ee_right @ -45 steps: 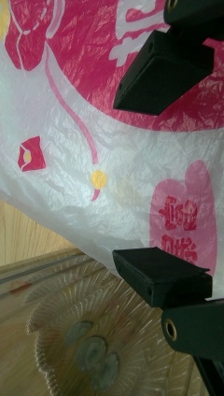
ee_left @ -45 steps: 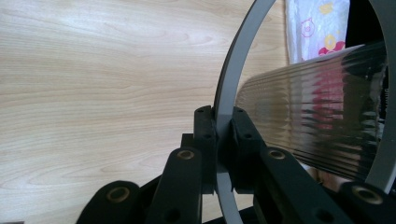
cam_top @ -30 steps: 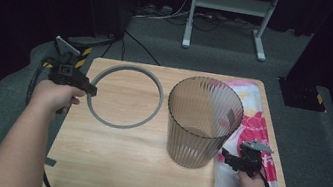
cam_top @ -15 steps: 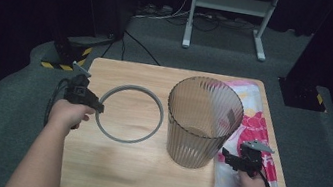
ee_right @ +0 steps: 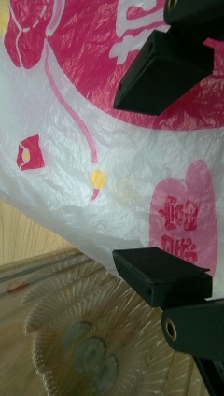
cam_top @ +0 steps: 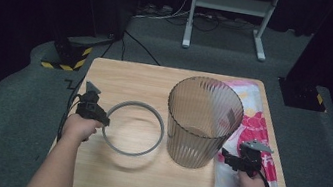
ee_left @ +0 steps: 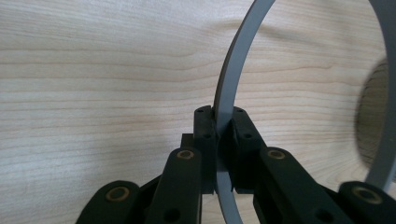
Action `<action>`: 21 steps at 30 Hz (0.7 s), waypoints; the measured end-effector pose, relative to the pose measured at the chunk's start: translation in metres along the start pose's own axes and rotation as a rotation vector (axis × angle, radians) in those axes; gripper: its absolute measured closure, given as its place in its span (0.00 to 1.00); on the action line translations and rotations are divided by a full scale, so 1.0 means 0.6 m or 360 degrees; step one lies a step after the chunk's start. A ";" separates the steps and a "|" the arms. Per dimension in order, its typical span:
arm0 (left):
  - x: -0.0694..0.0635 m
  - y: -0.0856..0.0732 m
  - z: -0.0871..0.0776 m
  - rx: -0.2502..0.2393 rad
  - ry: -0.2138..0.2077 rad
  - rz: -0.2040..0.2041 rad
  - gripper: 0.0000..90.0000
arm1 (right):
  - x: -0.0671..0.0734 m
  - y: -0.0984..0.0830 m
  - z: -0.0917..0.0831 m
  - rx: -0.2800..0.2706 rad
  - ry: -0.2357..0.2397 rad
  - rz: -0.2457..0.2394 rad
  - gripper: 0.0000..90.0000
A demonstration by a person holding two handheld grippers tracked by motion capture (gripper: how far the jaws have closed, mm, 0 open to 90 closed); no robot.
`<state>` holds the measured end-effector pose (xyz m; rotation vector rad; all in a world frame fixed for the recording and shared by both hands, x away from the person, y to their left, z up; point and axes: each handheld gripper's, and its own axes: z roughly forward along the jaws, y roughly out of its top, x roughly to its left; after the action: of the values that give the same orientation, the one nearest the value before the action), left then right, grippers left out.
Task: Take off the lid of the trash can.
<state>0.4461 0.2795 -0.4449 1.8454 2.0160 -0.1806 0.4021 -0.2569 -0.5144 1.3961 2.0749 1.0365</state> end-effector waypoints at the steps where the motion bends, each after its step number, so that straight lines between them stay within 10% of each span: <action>1: 0.002 -0.001 0.004 0.0001 0.0008 0.0007 0.92 | 0.000 0.000 0.000 0.0000 0.0001 -0.0001 0.25; 12: 0.014 -0.012 0.050 0.0020 -0.0002 -0.0015 0.92 | 0.002 0.000 0.001 0.0005 0.0000 -0.0010 0.25; 21: -0.003 -0.013 0.067 0.0017 0.0122 0.0048 0.92 | 0.004 -0.001 0.003 0.0012 -0.0001 -0.0013 0.25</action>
<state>0.4465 0.2625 -0.4823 1.9153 2.0402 -0.1139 0.4018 -0.2541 -0.5157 1.3899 2.0847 1.0257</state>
